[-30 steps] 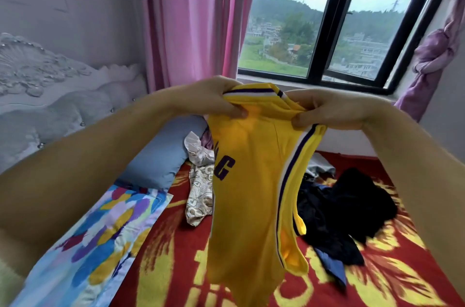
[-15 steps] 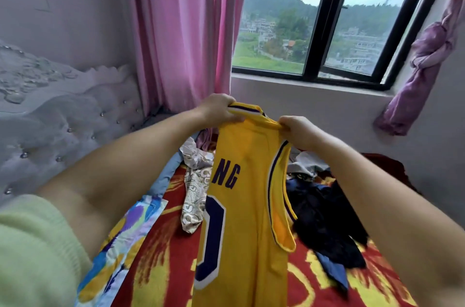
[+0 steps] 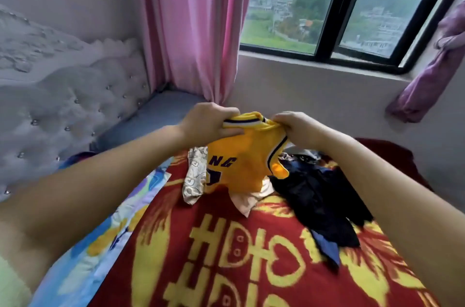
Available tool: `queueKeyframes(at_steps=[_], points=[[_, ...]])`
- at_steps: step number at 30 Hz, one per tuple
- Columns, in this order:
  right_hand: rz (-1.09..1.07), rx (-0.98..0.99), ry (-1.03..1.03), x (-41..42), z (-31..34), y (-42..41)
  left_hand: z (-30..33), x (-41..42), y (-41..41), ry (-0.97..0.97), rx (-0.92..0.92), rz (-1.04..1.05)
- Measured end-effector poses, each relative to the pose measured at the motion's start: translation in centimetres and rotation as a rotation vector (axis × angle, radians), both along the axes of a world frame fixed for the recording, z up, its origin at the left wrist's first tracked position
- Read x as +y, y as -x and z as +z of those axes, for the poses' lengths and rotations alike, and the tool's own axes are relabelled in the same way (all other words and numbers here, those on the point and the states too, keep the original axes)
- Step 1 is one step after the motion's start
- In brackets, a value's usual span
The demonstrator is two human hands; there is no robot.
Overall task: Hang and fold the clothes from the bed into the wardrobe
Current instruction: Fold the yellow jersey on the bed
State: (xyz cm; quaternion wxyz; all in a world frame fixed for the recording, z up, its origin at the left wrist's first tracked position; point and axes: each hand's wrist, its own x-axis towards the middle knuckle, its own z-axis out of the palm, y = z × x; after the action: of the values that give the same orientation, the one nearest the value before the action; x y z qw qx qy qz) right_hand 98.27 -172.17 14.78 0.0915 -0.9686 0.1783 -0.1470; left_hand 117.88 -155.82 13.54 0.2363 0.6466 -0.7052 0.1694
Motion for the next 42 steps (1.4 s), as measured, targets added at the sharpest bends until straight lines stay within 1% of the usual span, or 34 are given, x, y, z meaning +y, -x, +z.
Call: queueKeyframes(at_steps=[3, 6, 10, 13, 14, 16, 19, 21, 23, 25, 27, 29, 30, 32, 33, 34, 36, 38, 39, 40, 42], points=[[0.121, 0.127, -0.143, 2.7, -9.0, 2.8, -9.4, 3.1, 3.2, -0.146, 0.061, -0.049], [0.126, 0.323, -0.319, 6.5, -19.7, 6.7, -19.5, 7.5, 7.6, -0.535, 0.144, -0.100], [0.117, 0.556, -0.455, 14.0, -32.4, 12.5, -30.8, 13.4, 12.9, -0.884, 0.219, -0.216], [0.133, 0.657, -0.520, 20.0, -38.5, 16.5, -37.4, 17.8, 16.6, -1.185, 0.208, -0.234], [0.138, 0.677, -0.551, 21.7, -40.0, 17.7, -39.1, 19.3, 17.6, -1.258, 0.224, -0.244], [0.154, 0.719, -0.594, 24.9, -42.5, 19.5, -41.8, 21.9, 19.2, -1.362, 0.288, -0.265], [0.154, 0.801, -0.672, 27.9, -45.2, 20.4, -44.6, 24.2, 19.9, -1.462, 0.402, -0.274], [0.108, 0.799, -0.746, 27.6, -45.8, 19.5, -45.3, 23.9, 18.9, -1.510, 0.463, -0.251], [0.050, 0.728, -0.782, 25.5, -45.8, 17.8, -45.4, 21.8, 16.9, -1.525, 0.533, -0.184], [-0.042, 0.661, -0.787, 22.1, -45.8, 15.2, -45.4, 18.3, 13.9, -1.487, 0.602, -0.077], [-0.139, 0.587, -0.808, 18.7, -46.0, 12.4, -45.4, 14.3, 11.0, -1.389, 0.603, 0.031], [-0.250, 0.500, -0.794, 15.5, -46.8, 9.4, -46.0, 10.5, 8.5, -1.265, 0.556, 0.176], [-0.305, 0.452, -0.763, 14.2, -47.4, 8.1, -46.5, 9.0, 7.7, -1.209, 0.493, 0.265], [-0.400, 0.378, -0.614, 12.7, -49.1, 6.3, -48.3, 7.4, 7.2, -1.159, 0.339, 0.458], [-0.414, 0.355, -0.540, 12.6, -49.9, 5.8, -49.3, 7.2, 7.6, -1.148, 0.293, 0.512], [-0.379, 0.359, -0.486, 13.1, -50.8, 5.8, -50.6, 7.8, 8.5, -1.118, 0.248, 0.508], [-0.166, 0.483, -0.411, 15.8, -52.8, 7.2, -52.7, 10.6, 11.5, -1.006, 0.155, 0.365], [0.053, 0.682, -0.355, 18.9, -55.1, 10.1, -54.5, 14.3, 14.5, -0.984, 0.127, 0.204], [0.102, 0.774, -0.322, 19.7, -56.0, 11.7, -55.2, 16.0, 15.5, -1.017, 0.120, 0.161], [0.104, 0.853, -0.300, 19.9, -56.9, 13.0, -56.1, 17.4, 15.9, -1.098, 0.120, 0.139], [0.034, 0.909, -0.287, 19.0, -57.7, 14.2, -57.6, 18.5, 15.7, -1.222, 0.111, 0.140]])
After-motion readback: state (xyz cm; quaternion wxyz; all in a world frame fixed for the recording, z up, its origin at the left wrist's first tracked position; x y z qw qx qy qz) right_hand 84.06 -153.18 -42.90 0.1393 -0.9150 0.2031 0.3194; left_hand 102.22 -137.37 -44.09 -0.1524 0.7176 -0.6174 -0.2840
